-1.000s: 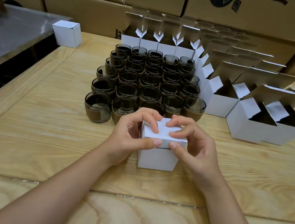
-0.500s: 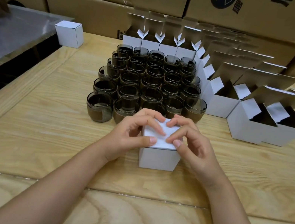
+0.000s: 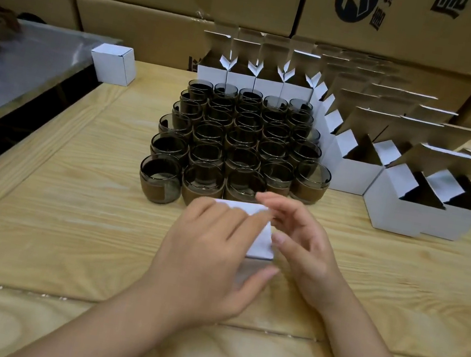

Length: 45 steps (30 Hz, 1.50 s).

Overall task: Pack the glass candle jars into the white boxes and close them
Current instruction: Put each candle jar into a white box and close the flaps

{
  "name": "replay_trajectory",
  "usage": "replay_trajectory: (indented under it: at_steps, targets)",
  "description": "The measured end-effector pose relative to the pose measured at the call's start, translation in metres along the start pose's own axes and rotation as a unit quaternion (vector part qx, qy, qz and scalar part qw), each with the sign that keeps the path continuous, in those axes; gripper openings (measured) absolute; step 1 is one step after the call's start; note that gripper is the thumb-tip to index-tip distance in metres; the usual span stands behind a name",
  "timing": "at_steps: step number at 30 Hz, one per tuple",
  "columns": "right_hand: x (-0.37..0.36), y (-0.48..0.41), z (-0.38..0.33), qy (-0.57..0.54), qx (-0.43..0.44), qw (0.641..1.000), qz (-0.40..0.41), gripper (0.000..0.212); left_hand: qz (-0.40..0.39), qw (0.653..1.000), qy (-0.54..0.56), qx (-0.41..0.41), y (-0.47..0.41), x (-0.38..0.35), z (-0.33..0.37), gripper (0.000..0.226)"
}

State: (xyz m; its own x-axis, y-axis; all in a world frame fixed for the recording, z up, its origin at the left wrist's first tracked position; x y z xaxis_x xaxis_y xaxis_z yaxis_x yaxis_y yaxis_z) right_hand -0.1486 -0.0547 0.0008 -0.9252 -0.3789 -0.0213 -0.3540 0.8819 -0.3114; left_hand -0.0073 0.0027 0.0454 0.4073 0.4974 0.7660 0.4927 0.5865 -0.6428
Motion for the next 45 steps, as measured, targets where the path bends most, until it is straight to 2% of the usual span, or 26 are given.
replay_trajectory:
  at_steps: [2,5,10,14,18,24,30,36,39,42,45]
  targets:
    - [0.001,0.000,0.002,-0.039,-0.013,0.999,0.022,0.046,0.013,0.995,-0.090,-0.034,0.015,0.002,-0.004,0.049]
    - [0.006,-0.001,0.002,-0.035,-0.004,0.997,0.065,0.042,0.039,0.986,-0.154,-0.045,0.037,0.014,-0.021,0.044]
    - [0.016,0.000,0.003,-0.012,0.030,0.988,0.153,0.032,0.052,0.974,-0.219,-0.006,0.069,0.043,-0.077,0.034]
    - [0.023,0.000,0.006,-0.008,0.048,0.978,0.200,0.028,0.060,0.972,-0.222,0.048,0.087,0.051,-0.135,0.034]
    - [0.023,-0.003,0.011,-0.009,0.042,0.980,0.196,0.030,0.065,0.961,-0.248,0.101,0.086,0.043,-0.198,0.037]
    - [0.015,-0.008,0.019,-0.001,0.020,0.983,0.180,0.033,0.058,0.945,-0.297,0.127,0.064,0.021,-0.283,0.035]
    - [0.019,-0.010,0.022,0.002,0.009,0.979,0.203,0.037,-0.018,0.930,-0.289,0.227,0.036,-0.001,-0.360,0.023]
    - [0.020,-0.012,0.027,0.002,-0.028,0.981,0.193,0.039,-0.081,0.920,-0.253,0.288,0.006,-0.022,-0.402,0.029]
    - [0.021,-0.012,0.027,0.000,-0.028,0.980,0.197,0.041,-0.099,0.911,-0.242,0.318,-0.007,-0.028,-0.417,0.047]
    - [0.022,-0.011,0.028,0.010,-0.034,0.981,0.190,0.042,-0.156,0.894,-0.221,0.356,-0.014,-0.036,-0.426,0.065]
    - [0.023,-0.011,0.030,0.024,-0.043,0.981,0.188,0.045,-0.175,0.885,-0.205,0.380,-0.017,-0.043,-0.429,0.070]
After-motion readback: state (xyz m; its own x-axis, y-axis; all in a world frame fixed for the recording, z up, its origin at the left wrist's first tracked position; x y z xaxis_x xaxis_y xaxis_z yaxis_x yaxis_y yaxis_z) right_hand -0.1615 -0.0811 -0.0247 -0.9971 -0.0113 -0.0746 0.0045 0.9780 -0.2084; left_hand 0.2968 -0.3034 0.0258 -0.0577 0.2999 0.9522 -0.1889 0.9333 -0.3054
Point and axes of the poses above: each hand's wrist, its own y-axis away from the middle knuckle, its own x-axis out of the back of the hand, z = x × y, the point moved 4 cm from there along -y, towards the middle knuckle, and after that the axes turned 4 degrees about -x, right-handed, at the moved point
